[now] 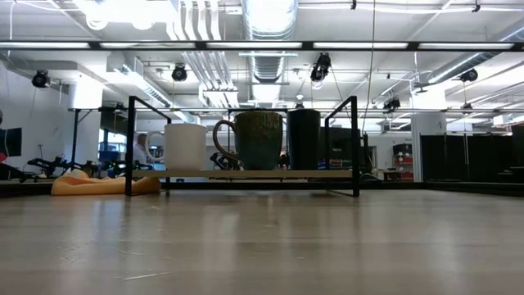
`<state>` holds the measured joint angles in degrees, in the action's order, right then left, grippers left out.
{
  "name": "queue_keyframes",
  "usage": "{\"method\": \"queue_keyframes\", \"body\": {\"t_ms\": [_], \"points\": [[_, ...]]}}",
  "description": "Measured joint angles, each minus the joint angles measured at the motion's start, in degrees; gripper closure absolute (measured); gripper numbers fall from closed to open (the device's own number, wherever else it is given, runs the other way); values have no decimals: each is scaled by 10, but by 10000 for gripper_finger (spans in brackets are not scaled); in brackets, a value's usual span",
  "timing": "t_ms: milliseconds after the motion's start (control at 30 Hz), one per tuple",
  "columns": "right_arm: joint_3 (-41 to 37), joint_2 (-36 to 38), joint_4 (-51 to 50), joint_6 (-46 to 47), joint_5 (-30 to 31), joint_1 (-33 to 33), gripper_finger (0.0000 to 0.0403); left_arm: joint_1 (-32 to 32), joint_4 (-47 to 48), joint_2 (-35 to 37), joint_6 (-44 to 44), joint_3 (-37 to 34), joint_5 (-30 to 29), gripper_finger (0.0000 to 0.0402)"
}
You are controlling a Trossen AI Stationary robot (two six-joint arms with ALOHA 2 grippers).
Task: Stack small to large cups/mugs on shelf
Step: Return to Home Position
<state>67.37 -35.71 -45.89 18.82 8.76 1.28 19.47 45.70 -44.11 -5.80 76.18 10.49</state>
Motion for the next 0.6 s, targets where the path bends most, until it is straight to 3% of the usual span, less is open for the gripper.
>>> {"method": "queue_keyframes", "body": {"t_ms": [200,367,600], "points": [[-110,22,143,-60,-1,0,394,-8,-96,76,-35,-104,1,402],[-156,38,146,-96,0,0,394,-8,-143,134,-58,-189,-3,402],[-197,119,198,-131,0,0,394,-8,-335,214,-59,-335,13,402]]}}
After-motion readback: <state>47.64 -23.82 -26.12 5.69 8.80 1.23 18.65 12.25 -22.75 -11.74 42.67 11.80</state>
